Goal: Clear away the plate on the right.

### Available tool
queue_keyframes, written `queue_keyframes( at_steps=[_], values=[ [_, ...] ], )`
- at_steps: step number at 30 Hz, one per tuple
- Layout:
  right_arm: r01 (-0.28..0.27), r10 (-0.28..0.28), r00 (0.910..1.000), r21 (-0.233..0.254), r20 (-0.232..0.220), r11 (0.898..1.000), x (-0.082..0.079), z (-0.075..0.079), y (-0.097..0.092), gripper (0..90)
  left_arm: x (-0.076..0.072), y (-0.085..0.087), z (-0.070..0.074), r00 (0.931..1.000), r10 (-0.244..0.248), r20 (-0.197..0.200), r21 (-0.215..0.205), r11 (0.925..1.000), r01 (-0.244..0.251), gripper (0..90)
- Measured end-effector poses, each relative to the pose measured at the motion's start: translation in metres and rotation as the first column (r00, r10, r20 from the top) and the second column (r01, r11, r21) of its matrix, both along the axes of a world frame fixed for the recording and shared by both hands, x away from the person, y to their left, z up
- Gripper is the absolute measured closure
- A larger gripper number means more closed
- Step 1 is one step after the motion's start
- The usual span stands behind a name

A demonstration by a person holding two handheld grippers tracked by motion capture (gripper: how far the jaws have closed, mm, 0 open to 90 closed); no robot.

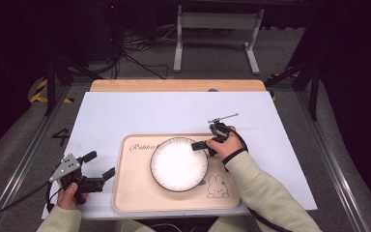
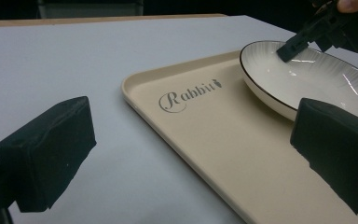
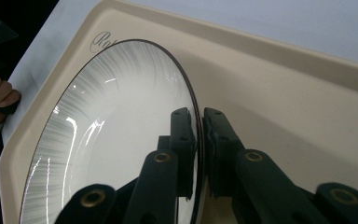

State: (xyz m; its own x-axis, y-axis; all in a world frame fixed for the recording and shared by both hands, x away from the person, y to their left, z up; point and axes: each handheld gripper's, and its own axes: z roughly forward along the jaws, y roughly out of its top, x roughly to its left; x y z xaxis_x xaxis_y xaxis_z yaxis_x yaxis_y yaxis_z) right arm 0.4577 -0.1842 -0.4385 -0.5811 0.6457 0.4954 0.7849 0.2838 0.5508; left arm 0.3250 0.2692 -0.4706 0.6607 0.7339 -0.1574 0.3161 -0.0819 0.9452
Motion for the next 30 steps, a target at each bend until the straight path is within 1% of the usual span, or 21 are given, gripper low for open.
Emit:
queue_keyframes(
  at_steps=[10, 14, 18, 23, 25, 28, 30],
  values=[
    [0.0, -0.001, 0.9998, -0.025, -0.02, 1.0, 0.0, -0.008, -0.002, 80.8, 0.0, -0.001, 0.0, 1.0, 0.004, -0.003, -0.004, 1.0, -0.004, 0.4],
    [0.001, -0.002, 0.9998, -0.026, -0.019, 1.0, -0.001, -0.008, -0.002, 80.3, 0.0, -0.001, 0.0, 1.0, 0.003, -0.004, -0.004, 1.0, -0.003, 0.4],
    [-0.004, 0.004, 0.9999, -0.028, -0.015, 1.0, -0.001, -0.008, -0.001, 77.2, 0.0, -0.001, 0.0, 1.0, 0.003, -0.003, -0.003, 1.0, -0.003, 0.4],
    [-0.006, 0.006, 0.9997, -0.032, 0.024, 0.999, -0.003, -0.005, -0.001, 68.3, 0.0, -0.001, 0.0, 1.0, 0.004, -0.004, -0.004, 1.0, -0.004, 0.4],
    [-0.005, 0.006, 0.9989, -0.035, 0.047, 0.999, -0.004, -0.003, -0.001, 63.2, 0.0, -0.001, 0.0, 1.0, 0.004, -0.004, -0.004, 1.0, -0.004, 0.4],
    [0.002, 0.001, 0.9952, -0.032, 0.098, 0.999, -0.006, 0.002, -0.002, 54.0, 0.0, -0.001, 0.0, 1.0, 0.003, -0.004, -0.003, 1.0, -0.004, 0.4],
    [-0.002, 0.006, 0.99, -0.029, 0.141, 1.0, -0.007, 0.005, -0.002, 48.8, 0.0, -0.001, 0.0, 1.0, 0.004, -0.004, -0.003, 1.0, -0.004, 0.4]
  ],
)
